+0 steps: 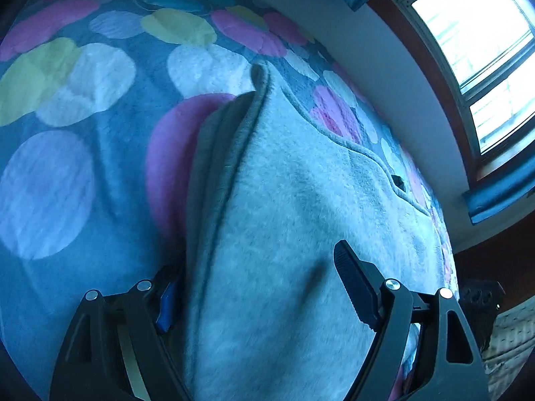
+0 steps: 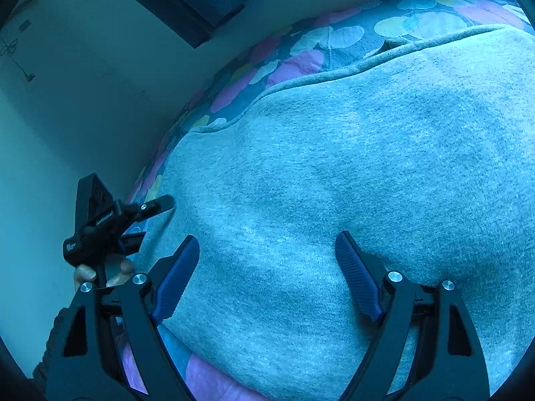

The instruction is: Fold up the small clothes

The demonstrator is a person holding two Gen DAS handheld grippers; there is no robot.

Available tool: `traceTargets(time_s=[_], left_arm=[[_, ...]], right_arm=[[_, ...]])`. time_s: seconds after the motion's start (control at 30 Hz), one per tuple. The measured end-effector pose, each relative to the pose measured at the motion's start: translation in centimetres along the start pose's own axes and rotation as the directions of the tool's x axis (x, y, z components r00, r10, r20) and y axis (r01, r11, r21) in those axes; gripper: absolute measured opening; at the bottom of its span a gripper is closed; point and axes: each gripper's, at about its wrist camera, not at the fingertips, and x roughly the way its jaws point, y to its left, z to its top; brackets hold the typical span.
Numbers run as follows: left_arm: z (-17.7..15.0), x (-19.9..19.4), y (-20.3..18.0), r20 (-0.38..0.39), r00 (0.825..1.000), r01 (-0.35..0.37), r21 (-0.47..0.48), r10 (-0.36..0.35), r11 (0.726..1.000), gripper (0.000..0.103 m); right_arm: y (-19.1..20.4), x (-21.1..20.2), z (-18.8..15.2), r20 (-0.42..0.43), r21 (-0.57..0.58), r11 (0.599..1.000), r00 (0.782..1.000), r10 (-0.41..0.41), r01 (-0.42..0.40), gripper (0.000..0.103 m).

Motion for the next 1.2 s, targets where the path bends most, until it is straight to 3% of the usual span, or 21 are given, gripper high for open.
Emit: traceTargets(time_s=[0.1, 0.2, 0.23, 0.33, 0.73, 0.93, 1.2], left_arm=[[0.0, 0.9, -1.3, 0.016, 0.999, -0.041, 0.023, 0.04, 0.999, 0.074], [0.0, 1.5, -2.3, 0.03, 0.995, -0.092, 0.041, 0.09, 0.995, 0.052], [0.2, 1.8, -2.6, 0.022, 0.996, -0.091, 0.046, 0.09, 0.995, 0.038], [0.3, 1.9, -3.9, 0.025, 0.994, -0.11, 0.075, 0.108, 0.991, 0.024], [1.2, -0.9, -11.0, 0.131, 0.979, -0.18, 0.19, 0.156, 0.965, 0.02], [1.2, -2.3, -15.2, 0.161, 0.969, -0.219, 0.214, 0.186, 0.952, 0.02], [0.3, -2.4, -23.5, 0.219, 0.951, -0.279, 0.293, 0.22, 0.914, 0.02]], right_arm=[[0.1, -0.1, -0.1, 0.0, -0.006, 1.0, 1.0, 0.002, -0.002, 0.084], [0.2, -0.1, -0.2, 0.003, -0.009, 1.0, 1.0, 0.0, 0.0, 0.084], [0.2, -0.1, -0.2, 0.004, -0.013, 1.0, 1.0, -0.002, 0.002, 0.084], [0.5, -0.1, -0.3, 0.008, -0.021, 1.0, 1.0, -0.008, 0.008, 0.084], [0.4, -0.7, 0.1, 0.019, -0.013, 1.0, 1.0, 0.012, -0.012, 0.084], [-1.5, -3.5, 0.4, 0.01, 0.099, 0.992, 0.996, 0.083, -0.084, 0.084], [-4.6, -9.6, -0.6, 0.039, 0.109, 0.993, 0.998, 0.048, -0.052, 0.084]])
